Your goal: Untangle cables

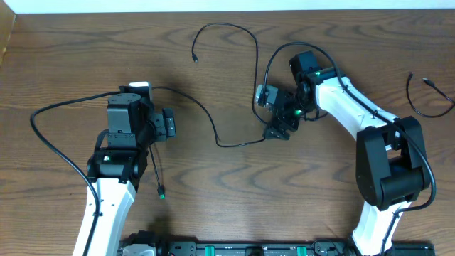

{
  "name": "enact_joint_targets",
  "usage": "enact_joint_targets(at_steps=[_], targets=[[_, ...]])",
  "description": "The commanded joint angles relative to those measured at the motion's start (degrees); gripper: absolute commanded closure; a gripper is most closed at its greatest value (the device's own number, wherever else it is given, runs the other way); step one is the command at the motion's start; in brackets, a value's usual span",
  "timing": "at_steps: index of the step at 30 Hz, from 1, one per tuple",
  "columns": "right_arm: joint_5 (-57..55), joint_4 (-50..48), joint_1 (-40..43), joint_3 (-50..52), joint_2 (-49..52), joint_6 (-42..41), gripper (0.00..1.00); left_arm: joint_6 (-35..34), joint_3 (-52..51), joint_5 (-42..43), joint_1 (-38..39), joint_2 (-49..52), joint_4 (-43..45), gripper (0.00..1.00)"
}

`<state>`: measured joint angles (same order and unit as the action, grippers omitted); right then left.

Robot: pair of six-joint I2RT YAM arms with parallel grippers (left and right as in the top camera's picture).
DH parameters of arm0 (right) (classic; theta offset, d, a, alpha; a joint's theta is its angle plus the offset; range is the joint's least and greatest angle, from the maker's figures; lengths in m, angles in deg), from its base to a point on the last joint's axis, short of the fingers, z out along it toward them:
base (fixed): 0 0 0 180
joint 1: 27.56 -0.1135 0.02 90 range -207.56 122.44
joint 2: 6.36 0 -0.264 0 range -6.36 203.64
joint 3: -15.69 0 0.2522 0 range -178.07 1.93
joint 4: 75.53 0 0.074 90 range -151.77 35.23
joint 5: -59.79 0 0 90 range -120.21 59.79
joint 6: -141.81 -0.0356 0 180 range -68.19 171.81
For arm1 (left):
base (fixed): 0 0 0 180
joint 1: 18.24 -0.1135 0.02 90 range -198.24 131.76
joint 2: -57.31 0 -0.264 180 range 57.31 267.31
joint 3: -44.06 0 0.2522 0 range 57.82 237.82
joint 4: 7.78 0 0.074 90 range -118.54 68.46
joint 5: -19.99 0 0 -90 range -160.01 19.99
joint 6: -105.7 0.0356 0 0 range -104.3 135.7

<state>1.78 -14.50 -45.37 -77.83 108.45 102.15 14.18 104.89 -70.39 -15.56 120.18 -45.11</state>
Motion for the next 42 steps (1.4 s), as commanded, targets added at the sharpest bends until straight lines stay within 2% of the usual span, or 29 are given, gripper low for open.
enact_joint_targets(at_steps=[1,3,6,10,11,15,18,26,34,42], targets=[[0.2,0.1,-0.4,0.0,0.0,3.5,0.09,-0.3,0.0,-0.7,-0.3,-0.4,0.0,0.08],[-2.6,-0.6,-0.4,0.0,0.0,3.5,0.14,-0.3,0.0,-0.7,-0.3,-0.4,0.0,0.08],[-13.3,-3.0,-0.3,0.0,0.0,3.1,0.16,-0.3,0.0,-0.7,-0.3,-0.4,0.0,0.08],[-23.5,-3.2,-0.1,0.0,0.0,3.6,0.12,-0.3,0.0,-0.7,-0.3,-0.4,0.0,0.08],[-24.6,-2.3,0.0,0.0,0.0,4.8,0.09,-0.3,0.0,-0.7,-0.3,-0.4,0.0,0.08],[-20.4,5.2,0.1,0.0,0.0,15.5,0.06,-0.3,0.0,-0.7,-0.3,-0.4,0.0,0.08],[-14.0,7.1,0.2,0.0,0.0,17.9,0.05,-0.3,0.0,-0.7,-0.3,-0.4,0.0,0.08],[0.2,0.6,0.0,0.0,0.0,17.9,0.07,-0.3,0.0,-0.7,-0.3,-0.4,0.0,0.08],[2.1,-1.9,-0.6,0.0,1.6,17.6,0.1,-0.3,0.0,-0.7,-0.3,-0.4,0.0,0.08],[3.6,-8.2,-0.7,0.0,6.4,9.5,0.1,-0.3,0.0,-0.7,-0.3,-0.4,0.0,0.08]])
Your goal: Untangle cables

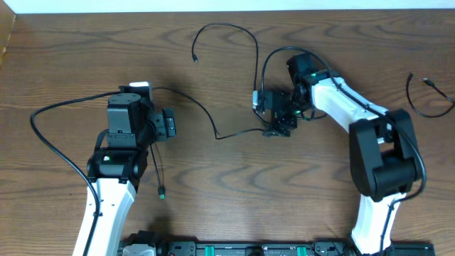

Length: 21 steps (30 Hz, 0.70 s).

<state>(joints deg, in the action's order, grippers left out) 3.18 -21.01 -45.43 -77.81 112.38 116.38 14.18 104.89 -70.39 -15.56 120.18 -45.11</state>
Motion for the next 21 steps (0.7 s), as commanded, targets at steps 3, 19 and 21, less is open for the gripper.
enact_joint_targets(at_steps=[3,19,21], targets=[[2.2,-3.3,-0.7,0.0,4.3,-5.9,0.13,-0.3,0.0,-0.7,-0.3,-0.4,0.0,0.08],[-14.9,-21.5,-0.1,0.0,5.0,-34.2,0.99,-0.3,0.0,-0.7,-0.3,-0.4,0.0,0.08],[-16.8,-25.5,0.6,0.0,5.0,-39.4,0.99,-0.3,0.0,-0.7,-0.3,-0.4,0.0,0.08]])
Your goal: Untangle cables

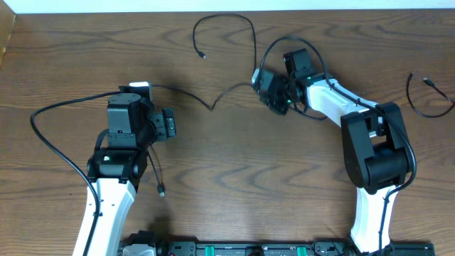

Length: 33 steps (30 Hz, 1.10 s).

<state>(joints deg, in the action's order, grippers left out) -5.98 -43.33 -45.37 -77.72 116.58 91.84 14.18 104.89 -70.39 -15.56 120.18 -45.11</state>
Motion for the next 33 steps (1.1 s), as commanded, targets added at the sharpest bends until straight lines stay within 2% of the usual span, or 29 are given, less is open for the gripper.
enact_joint_targets(at_steps=[1,7,12,22,27,30,32,33], targets=[[-7.6,-4.8,1.0,-0.1,0.8,-16.6,0.99,-0.3,0.0,-0.7,-0.3,-0.4,0.0,0.08],[-7.6,-12.6,5.4,-0.2,0.8,-27.0,0.99,-0.3,0.0,-0.7,-0.3,-0.4,0.0,0.08],[-7.8,-15.6,12.8,-0.2,0.8,-35.6,0.99,-0.3,0.0,-0.7,-0.3,-0.4,0.0,0.08],[-7.8,-14.3,32.4,-0.2,0.8,-50.4,0.99,-0.3,0.0,-0.7,-0.3,-0.4,0.0,0.08],[-7.8,-11.3,38.9,-0.2,0.8,-56.3,0.99,-0.3,0.0,-0.7,-0.3,-0.4,0.0,0.08],[-7.8,-8.7,41.0,-0.2,0.8,-56.7,0.99,-0.3,0.0,-0.7,-0.3,-0.4,0.0,0.08],[-7.8,-7.2,41.9,-0.2,0.8,-56.7,0.91,-0.3,0.0,-0.7,-0.3,-0.4,0.0,0.08],[-7.8,-6.5,42.2,-0.2,0.8,-56.7,0.8,-0.3,0.0,-0.7,-0.3,-0.4,0.0,0.08]])
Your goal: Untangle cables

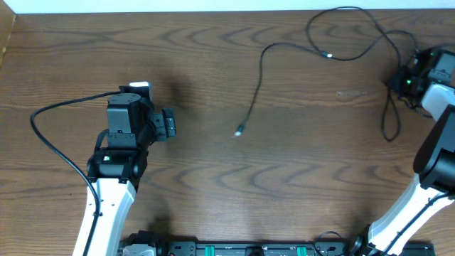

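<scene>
In the overhead view one long black cable (260,71) lies across the upper right of the table. Its free plug end (239,131) rests near the middle. From there the cable climbs, loops near the far edge and runs down to my right gripper (407,80) at the far right, which is shut on it. A loose strand (387,117) hangs below that gripper. My left gripper (168,124) stays at the left with nothing between its fingers; its jaw gap does not show clearly.
A black lead (43,135) arcs from the left arm out to the left and back to its base. The table's far edge (213,11) meets a white wall. The right arm (437,153) fills the right border.
My right gripper went from the upper middle to the far right edge, taking the cable with it. The cable's left part and its plug left the left arm's side and now lie mid-table.
The cable first ran from the left gripper across to my right gripper at centre right, a plug dangling below the left arm. The right gripper then stood higher and the slack shortened. Now the whole cable lies right of centre, apart from the left arm.
</scene>
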{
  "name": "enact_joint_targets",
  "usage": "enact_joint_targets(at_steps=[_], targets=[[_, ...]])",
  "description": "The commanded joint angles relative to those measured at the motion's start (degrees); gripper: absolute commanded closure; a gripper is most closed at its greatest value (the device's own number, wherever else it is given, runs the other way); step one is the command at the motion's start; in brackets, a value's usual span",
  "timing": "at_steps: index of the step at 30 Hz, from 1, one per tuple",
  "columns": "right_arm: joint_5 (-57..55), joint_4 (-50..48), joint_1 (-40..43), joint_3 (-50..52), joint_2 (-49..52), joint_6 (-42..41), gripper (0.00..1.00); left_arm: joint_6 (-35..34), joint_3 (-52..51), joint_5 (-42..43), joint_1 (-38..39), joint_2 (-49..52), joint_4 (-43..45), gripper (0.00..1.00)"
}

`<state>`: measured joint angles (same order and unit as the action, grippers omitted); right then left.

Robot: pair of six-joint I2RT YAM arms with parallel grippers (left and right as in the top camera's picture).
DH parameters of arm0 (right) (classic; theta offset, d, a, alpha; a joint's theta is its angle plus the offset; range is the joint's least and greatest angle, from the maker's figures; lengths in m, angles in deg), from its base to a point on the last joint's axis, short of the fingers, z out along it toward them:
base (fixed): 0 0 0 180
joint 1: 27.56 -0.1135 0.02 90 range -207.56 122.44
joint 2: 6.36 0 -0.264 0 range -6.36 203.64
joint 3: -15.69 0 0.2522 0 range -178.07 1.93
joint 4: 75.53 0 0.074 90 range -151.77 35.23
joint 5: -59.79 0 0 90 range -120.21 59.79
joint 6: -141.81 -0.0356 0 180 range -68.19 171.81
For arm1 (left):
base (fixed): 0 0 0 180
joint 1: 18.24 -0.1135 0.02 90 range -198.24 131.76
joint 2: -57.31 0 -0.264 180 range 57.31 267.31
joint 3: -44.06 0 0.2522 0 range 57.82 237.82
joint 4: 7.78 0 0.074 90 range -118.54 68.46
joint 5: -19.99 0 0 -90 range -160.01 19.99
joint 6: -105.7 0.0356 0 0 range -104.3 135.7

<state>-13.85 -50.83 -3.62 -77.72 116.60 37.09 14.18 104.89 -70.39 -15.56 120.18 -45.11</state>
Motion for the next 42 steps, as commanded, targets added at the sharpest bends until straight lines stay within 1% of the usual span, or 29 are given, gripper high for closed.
enact_joint_targets(at_steps=[1,5,6,8,15,16,18,20,23,26,29,33,36,38,42], targets=[[0.1,2.1,0.6,-0.2,0.8,-2.0,0.7,-0.3,0.0,-0.7,-0.3,-0.4,0.0,0.08],[0.4,3.9,0.4,-0.2,0.8,-2.0,0.66,-0.3,0.0,-0.7,-0.3,-0.4,0.0,0.08],[0.9,4.6,0.2,-0.2,0.8,-2.0,0.62,-0.3,0.0,-0.7,-0.3,-0.4,0.0,0.08],[2.2,5.7,-0.2,-0.2,0.8,-2.0,0.6,-0.3,0.0,-0.7,-0.3,-0.4,0.0,0.08],[5.7,10.9,-2.8,-0.2,0.8,-2.0,0.57,-0.3,0.0,-0.7,-0.3,-0.4,0.0,0.08],[8.5,11.2,-4.0,-0.2,0.8,-2.5,0.57,-0.3,0.0,-0.7,-0.3,-0.4,0.0,0.08],[11.4,10.9,-5.3,-0.2,0.8,-5.7,0.56,-0.3,0.0,-0.7,-0.3,-0.4,0.0,0.08],[13.4,10.0,-6.8,-0.2,0.8,-10.7,0.57,-0.3,0.0,-0.7,-0.3,-0.4,0.0,0.08],[15.8,7.3,-10.1,-0.2,0.8,-21.7,0.54,-0.3,0.0,-0.7,-0.3,-0.4,0.0,0.08],[15.7,1.5,-14.1,-0.2,0.8,-31.9,0.52,-0.3,0.0,-0.7,-0.3,-0.4,0.0,0.08],[15.3,-8.0,-17.8,-0.2,0.8,-38.8,0.5,-0.3,0.0,-0.7,-0.3,-0.4,0.0,0.08],[13.2,-20.2,-21.0,-0.2,0.8,-45.7,0.47,-0.3,0.0,-0.7,-0.3,-0.4,0.0,0.08],[9.9,-23.6,-22.1,-0.2,0.8,-46.9,0.46,-0.3,0.0,-0.7,-0.3,-0.4,0.0,0.08],[9.3,-23.2,-22.2,-0.2,0.8,-46.5,0.46,-0.3,0.0,-0.7,-0.3,-0.4,0.0,0.08],[10.1,-19.3,-21.3,-0.2,0.8,-41.6,0.46,-0.3,0.0,-0.7,-0.3,-0.4,0.0,0.08]])
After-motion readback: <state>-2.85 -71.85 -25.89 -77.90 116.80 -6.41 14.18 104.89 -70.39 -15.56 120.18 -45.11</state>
